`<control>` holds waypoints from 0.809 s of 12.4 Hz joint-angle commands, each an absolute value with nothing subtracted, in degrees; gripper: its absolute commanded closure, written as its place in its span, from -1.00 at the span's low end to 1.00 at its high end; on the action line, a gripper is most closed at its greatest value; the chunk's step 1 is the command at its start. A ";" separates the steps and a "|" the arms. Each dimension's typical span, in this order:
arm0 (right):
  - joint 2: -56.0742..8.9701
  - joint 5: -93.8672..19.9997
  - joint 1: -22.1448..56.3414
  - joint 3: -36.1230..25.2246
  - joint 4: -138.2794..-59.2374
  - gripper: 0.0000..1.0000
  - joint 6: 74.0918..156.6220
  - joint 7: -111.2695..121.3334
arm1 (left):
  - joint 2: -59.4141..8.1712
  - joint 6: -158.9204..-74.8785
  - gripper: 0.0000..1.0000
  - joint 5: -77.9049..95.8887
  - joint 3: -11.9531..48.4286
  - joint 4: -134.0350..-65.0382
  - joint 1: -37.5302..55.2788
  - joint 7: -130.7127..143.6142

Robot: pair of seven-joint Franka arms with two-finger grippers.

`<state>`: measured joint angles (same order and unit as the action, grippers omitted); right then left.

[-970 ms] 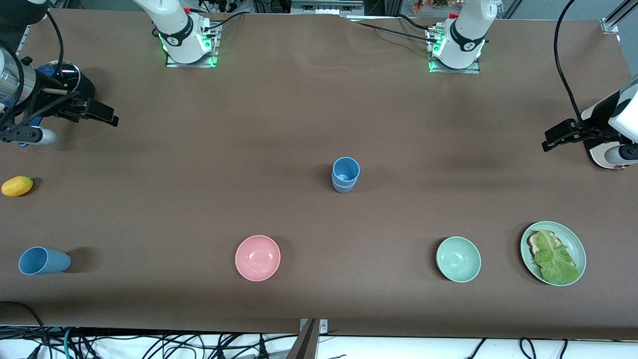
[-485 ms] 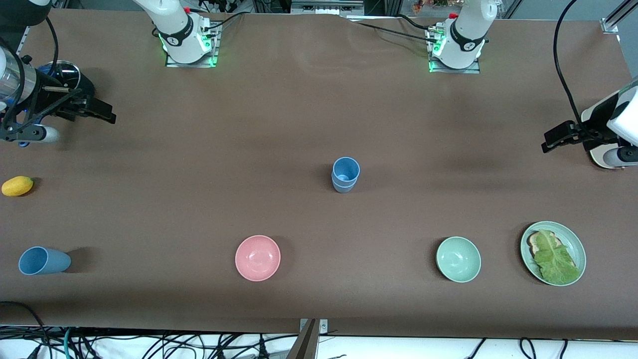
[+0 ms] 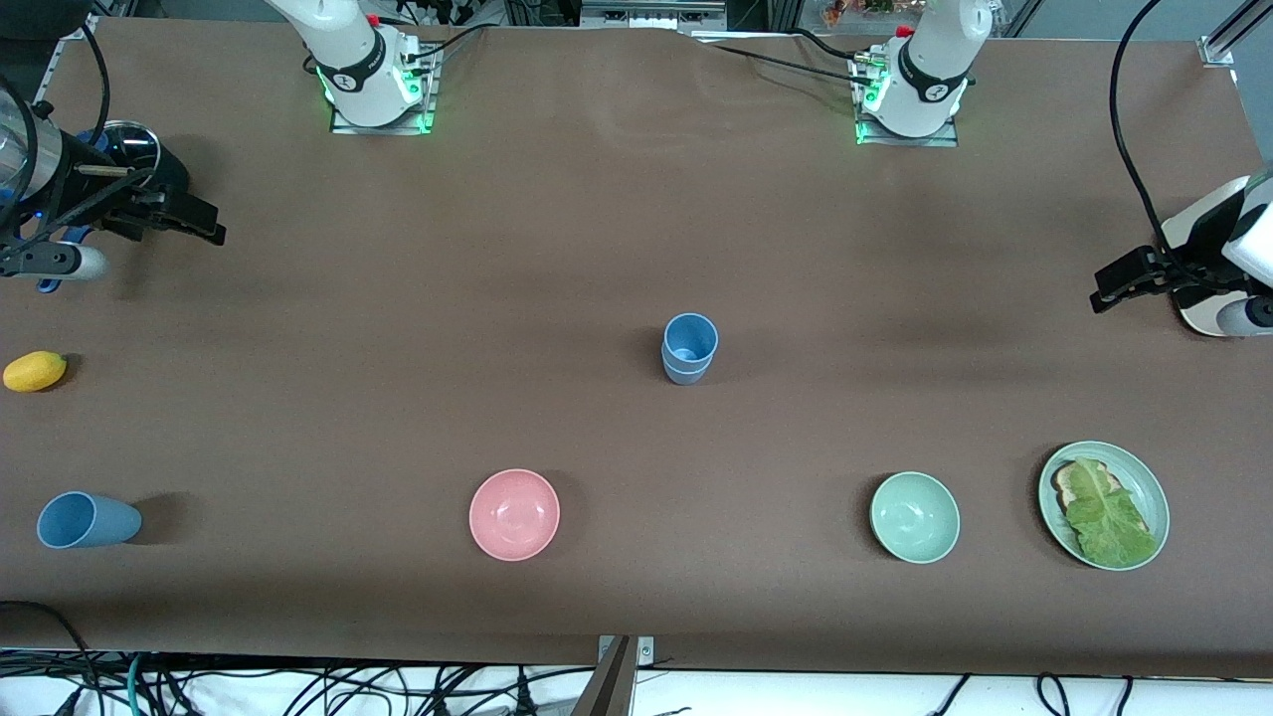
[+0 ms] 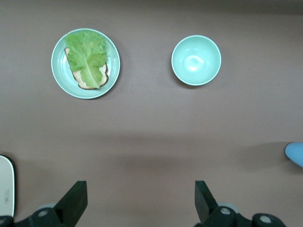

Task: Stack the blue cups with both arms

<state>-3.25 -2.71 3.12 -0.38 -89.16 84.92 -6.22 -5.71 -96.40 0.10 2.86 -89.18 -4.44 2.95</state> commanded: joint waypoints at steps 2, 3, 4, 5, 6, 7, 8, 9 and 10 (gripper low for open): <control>-2.64 -2.02 2.46 0.09 -88.42 -1.00 83.94 -5.36 | -6.94 -96.68 -1.00 -1.32 3.08 -87.89 -4.66 2.29; -2.55 -2.02 2.46 0.09 -88.24 -1.00 83.85 -5.36 | -6.94 -96.77 -1.00 -1.32 3.08 -87.89 -4.75 2.29; -2.55 -2.02 2.46 0.09 -88.24 -1.00 83.85 -5.27 | -7.20 -96.85 -1.00 -1.41 3.08 -87.89 -4.66 2.29; -2.55 -2.02 2.46 0.00 -88.24 -1.00 83.76 -5.27 | -7.82 -96.86 -1.00 -1.32 3.08 -87.80 -4.57 2.29; -2.55 -2.02 2.46 0.00 -88.24 -1.00 83.76 -5.27 | -8.26 -96.86 -1.00 -1.32 3.08 -87.80 -4.66 2.20; -2.55 -2.02 2.46 0.09 -88.24 -1.00 83.76 -5.36 | -8.44 -96.86 -1.00 -1.32 3.08 -87.80 -4.66 2.28; -2.55 -2.02 2.46 0.09 -88.24 -1.00 83.76 -5.36 | -8.52 -96.86 -1.00 -0.80 3.08 -87.80 -4.83 2.29; -2.55 -2.02 2.46 0.09 -88.24 -1.00 83.76 -5.45 | -8.53 -96.86 -1.00 -1.05 3.08 -87.72 -4.75 2.37; -2.55 -2.02 2.46 0.09 -88.24 -1.00 83.76 -5.45 | -8.53 -96.86 -1.00 -0.71 2.99 -87.63 -4.92 2.29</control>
